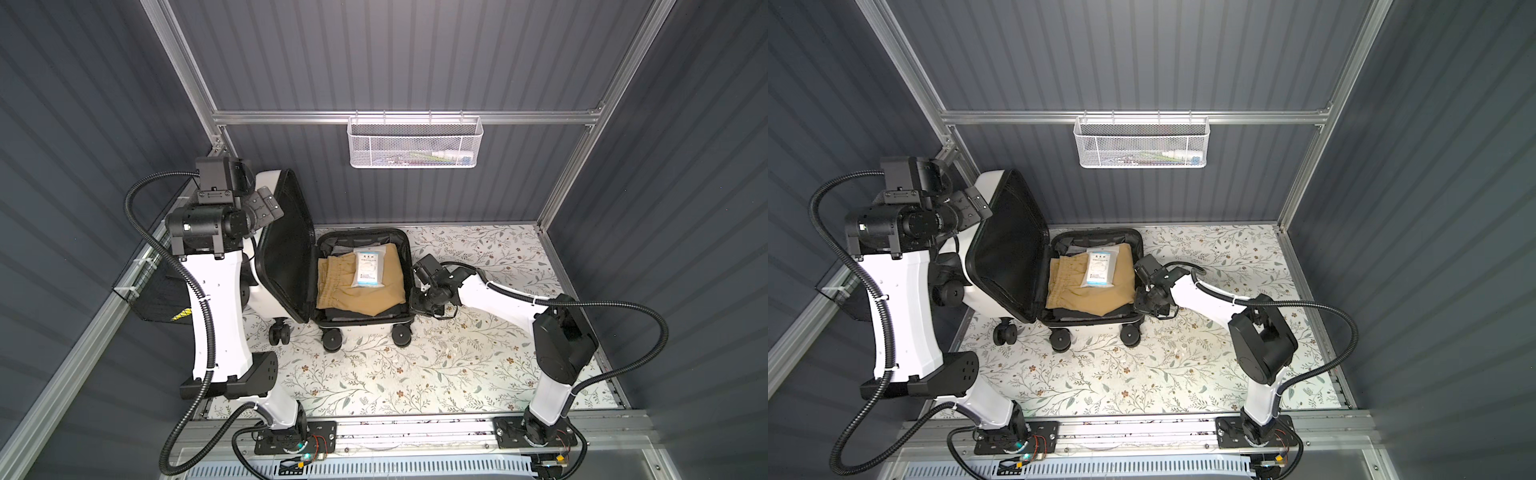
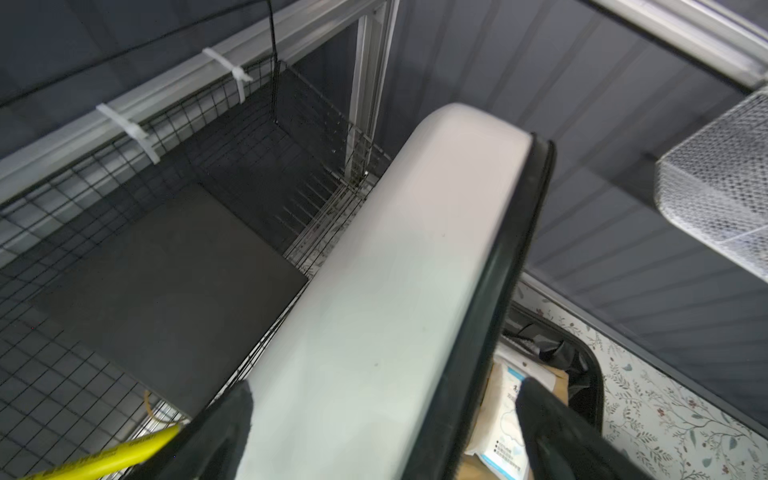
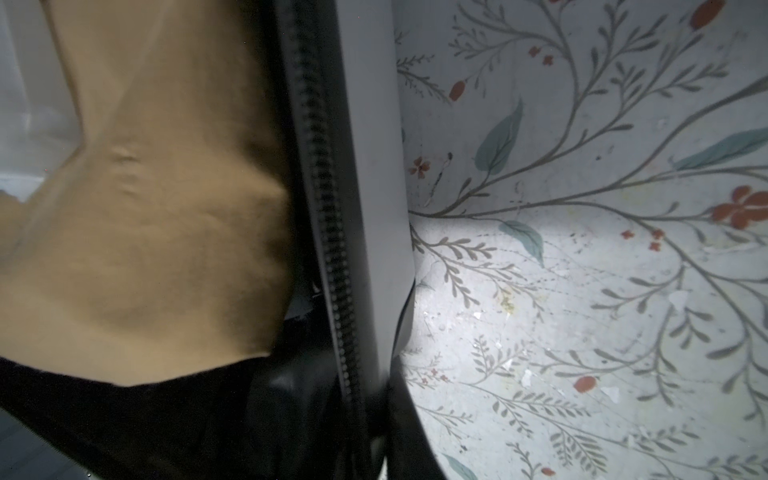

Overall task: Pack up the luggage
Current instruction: 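Swing the lid onto the base with the left gripper while right holds base, then release the closed suitcase and move both grippers to its side edges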

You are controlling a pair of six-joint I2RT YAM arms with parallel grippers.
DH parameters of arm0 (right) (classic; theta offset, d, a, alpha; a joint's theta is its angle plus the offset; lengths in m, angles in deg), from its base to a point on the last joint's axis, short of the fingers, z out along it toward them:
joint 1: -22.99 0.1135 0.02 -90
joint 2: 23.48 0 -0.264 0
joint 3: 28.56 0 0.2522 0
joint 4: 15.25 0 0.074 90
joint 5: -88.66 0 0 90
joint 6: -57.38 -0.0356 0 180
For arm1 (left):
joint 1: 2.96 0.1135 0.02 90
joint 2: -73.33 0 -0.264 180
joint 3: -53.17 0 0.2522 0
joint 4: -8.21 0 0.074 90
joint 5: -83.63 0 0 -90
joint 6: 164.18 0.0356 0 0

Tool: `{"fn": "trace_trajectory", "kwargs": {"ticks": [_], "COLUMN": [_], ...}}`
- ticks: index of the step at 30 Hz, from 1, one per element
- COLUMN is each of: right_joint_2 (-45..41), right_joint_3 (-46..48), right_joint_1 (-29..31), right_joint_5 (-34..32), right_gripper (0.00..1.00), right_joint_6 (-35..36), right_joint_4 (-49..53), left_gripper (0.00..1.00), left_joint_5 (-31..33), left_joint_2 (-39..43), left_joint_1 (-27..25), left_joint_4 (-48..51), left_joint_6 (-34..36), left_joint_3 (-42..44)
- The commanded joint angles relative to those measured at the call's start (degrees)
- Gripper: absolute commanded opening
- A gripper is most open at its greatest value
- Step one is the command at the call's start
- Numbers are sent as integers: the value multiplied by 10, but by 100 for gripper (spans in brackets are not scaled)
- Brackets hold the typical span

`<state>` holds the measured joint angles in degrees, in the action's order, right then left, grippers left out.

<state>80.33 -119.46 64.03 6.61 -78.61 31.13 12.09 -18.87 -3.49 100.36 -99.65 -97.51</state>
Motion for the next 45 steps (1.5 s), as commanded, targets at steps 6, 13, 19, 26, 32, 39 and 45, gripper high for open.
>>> {"fn": "trace_trajectory", "kwargs": {"ticks": [6, 13, 19, 26, 32, 39, 45], "right_joint_2": [4, 5, 7, 5, 7, -20, -138], "right_joint_3": [-4, -4, -5, -5, -6, 12, 118], "right_joint_1": [26, 26, 26, 26, 27, 8, -78], "right_joint_5": [107, 107, 108, 107, 107, 105, 129], "right_gripper": [0, 0, 0, 0, 0, 17, 58], "right_joint_6": [66, 65, 63, 60, 57, 57, 48], "right_joint_4": [-137, -138, -138, -136, -133, -121, -116], "left_gripper": [100, 100, 100, 99, 99, 100, 100], "left_joint_5": [-46, -188, -235, -222, -212, -223, -162], "left_joint_2": [61, 87, 90, 67, 32, 13, 19], "left_joint_1": [1, 0, -70, -171, -262, -284, -281], "left_joint_4": [-36, -84, -123, -161, -199, -226, -187], "left_joint_6": [-3, -12, -43, -74, -88, -92, -78], "left_joint_3": [120, 161, 163, 174, 161, 105, 84]}}
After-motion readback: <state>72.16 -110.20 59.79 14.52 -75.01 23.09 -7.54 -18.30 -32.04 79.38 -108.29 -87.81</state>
